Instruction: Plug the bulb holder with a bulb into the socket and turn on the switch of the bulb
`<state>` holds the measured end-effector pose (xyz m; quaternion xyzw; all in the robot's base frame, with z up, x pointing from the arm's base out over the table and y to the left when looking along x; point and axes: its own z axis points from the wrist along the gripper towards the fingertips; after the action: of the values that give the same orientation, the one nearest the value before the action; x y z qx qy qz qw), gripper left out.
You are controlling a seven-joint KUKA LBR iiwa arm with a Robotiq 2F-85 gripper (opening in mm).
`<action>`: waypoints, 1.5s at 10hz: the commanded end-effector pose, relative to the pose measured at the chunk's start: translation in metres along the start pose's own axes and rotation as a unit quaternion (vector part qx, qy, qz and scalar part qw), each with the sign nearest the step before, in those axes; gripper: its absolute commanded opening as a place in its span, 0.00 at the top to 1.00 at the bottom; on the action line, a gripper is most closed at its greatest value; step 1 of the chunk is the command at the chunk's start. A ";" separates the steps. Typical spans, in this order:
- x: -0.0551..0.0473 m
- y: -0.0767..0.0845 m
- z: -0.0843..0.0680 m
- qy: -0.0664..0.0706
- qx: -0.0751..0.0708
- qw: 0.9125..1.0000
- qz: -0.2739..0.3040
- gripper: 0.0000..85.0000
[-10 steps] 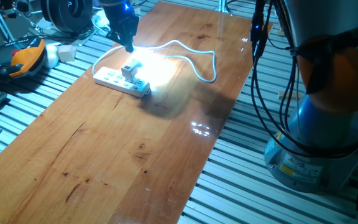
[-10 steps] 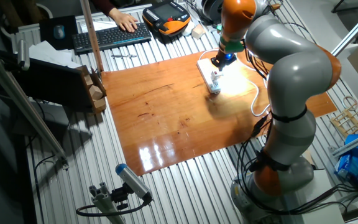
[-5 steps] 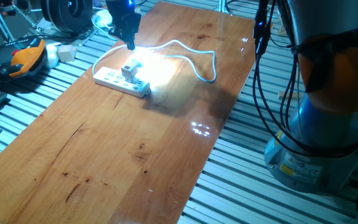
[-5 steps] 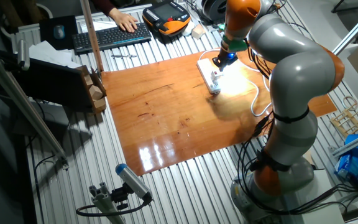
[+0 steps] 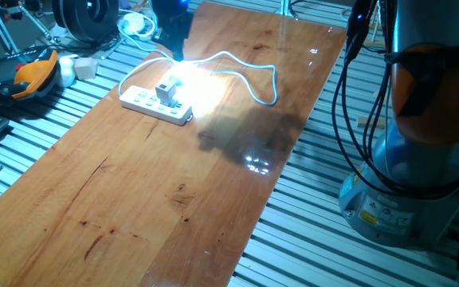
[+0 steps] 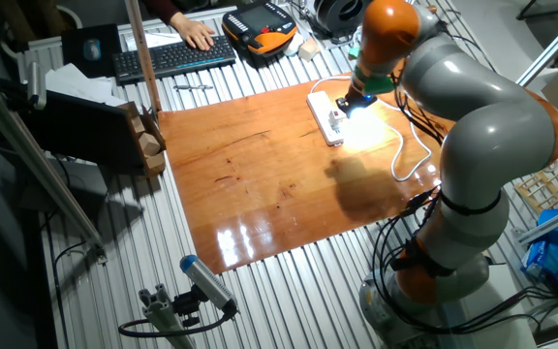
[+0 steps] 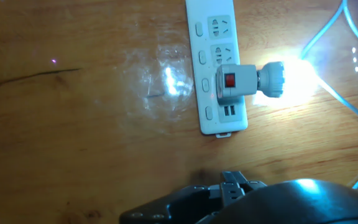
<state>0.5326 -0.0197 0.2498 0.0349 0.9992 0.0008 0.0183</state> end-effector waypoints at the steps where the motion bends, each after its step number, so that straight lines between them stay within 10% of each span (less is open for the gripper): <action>1: 0.001 0.000 0.000 0.003 0.002 1.000 -0.002 1.00; 15: 0.007 0.005 0.009 0.008 0.002 1.000 -0.006 1.00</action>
<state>0.5263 -0.0143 0.2405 0.0287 0.9995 -0.0005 0.0100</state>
